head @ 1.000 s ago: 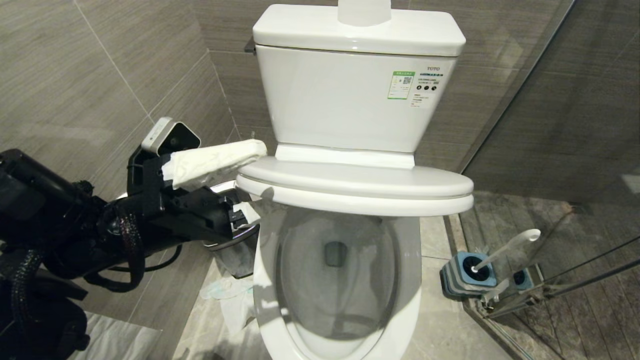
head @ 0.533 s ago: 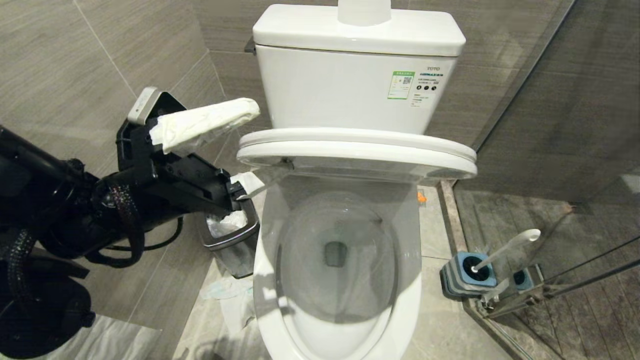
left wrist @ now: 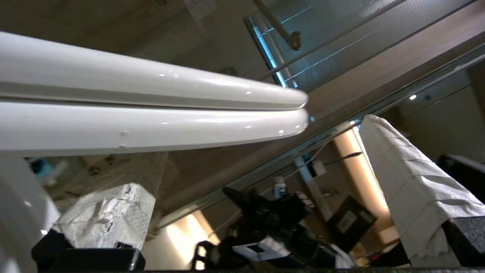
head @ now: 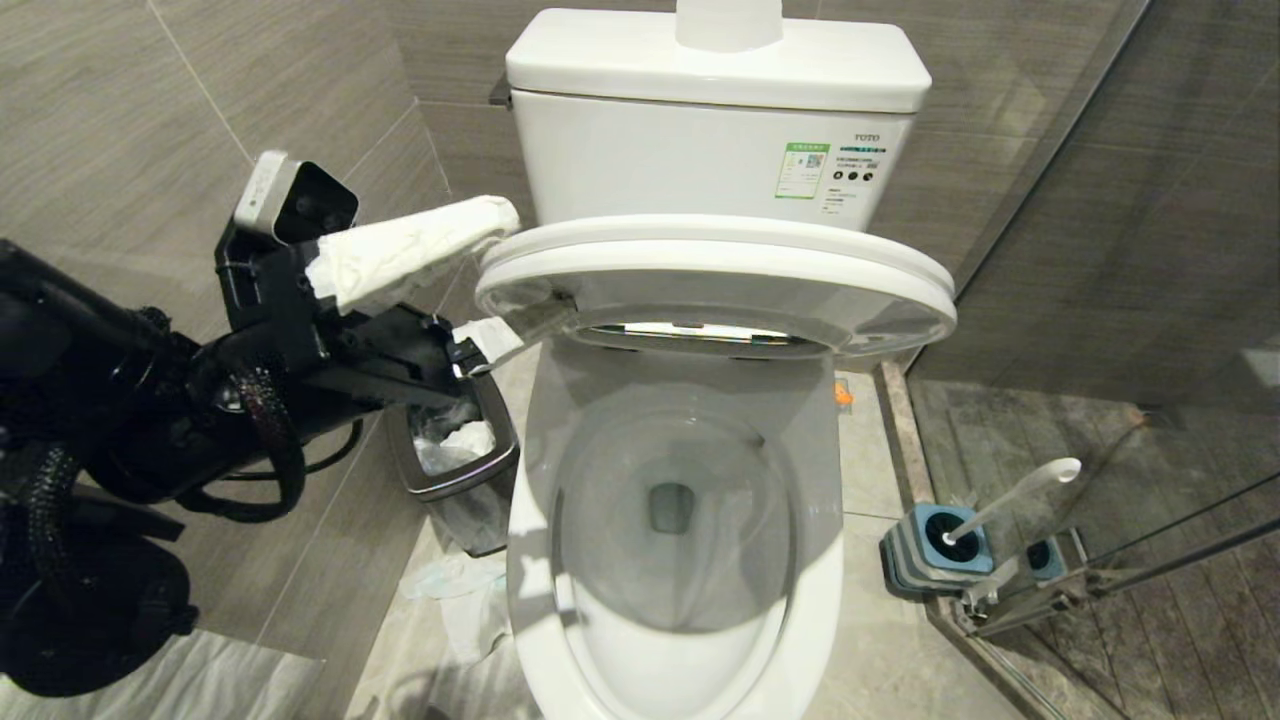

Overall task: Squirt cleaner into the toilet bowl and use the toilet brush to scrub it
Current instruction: Use the left hand to lift the toilet lid slightly

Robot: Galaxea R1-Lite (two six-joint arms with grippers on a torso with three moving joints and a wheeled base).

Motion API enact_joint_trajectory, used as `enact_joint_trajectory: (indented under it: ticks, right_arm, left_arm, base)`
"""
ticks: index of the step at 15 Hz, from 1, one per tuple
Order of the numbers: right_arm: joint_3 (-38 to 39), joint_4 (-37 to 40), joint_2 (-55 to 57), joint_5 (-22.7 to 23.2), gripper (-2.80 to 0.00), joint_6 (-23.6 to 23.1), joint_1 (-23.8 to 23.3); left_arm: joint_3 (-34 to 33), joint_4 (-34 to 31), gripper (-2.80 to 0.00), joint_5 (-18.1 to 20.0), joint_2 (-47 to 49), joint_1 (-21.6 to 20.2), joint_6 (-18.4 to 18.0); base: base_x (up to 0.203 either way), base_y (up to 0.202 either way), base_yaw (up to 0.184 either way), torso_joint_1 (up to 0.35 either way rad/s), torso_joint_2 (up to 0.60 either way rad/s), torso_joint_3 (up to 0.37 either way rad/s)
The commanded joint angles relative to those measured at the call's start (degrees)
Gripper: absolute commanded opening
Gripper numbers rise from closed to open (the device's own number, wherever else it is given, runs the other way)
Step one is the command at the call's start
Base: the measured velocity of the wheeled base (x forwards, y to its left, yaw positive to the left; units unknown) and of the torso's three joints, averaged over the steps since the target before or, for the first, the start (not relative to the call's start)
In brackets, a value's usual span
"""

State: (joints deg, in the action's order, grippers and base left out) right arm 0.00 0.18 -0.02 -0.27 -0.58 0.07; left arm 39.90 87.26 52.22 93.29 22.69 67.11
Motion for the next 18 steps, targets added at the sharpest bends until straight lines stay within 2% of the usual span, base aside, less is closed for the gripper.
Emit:
enact_joint_trajectory:
  ticks: [1,3,10,15,18]
  right_arm:
    - [0.1,0.0,0.0,0.0,-2.80,0.0,0.0]
    - [0.1,0.0,0.0,0.0,-2.80,0.0,0.0]
    - [0.1,0.0,0.0,0.0,-2.80,0.0,0.0]
    - [0.1,0.0,0.0,0.0,-2.80,0.0,0.0]
    - [0.1,0.0,0.0,0.0,-2.80,0.0,0.0]
  left_arm:
    - [0.3,0.4,0.00,0.2,3.1,0.0,-5.7]
    - [0.8,0.4,0.00,0.4,4.9,0.2,-10.5]
    - [4.8,0.4,0.00,0.5,9.6,0.7,-19.8]
    - [8.2,0.4,0.00,-1.4,10.1,0.6,-21.1]
    - [12.6,0.4,0.00,-2.3,10.4,0.6,-21.1]
  base:
    - [0.000,0.000,0.000,0.000,0.00,0.000]
    - [0.000,0.000,0.000,0.000,0.00,0.000]
    - [0.000,0.000,0.000,0.000,0.00,0.000]
    - [0.000,0.000,0.000,0.000,0.00,0.000]
    - [0.000,0.000,0.000,0.000,0.00,0.000]
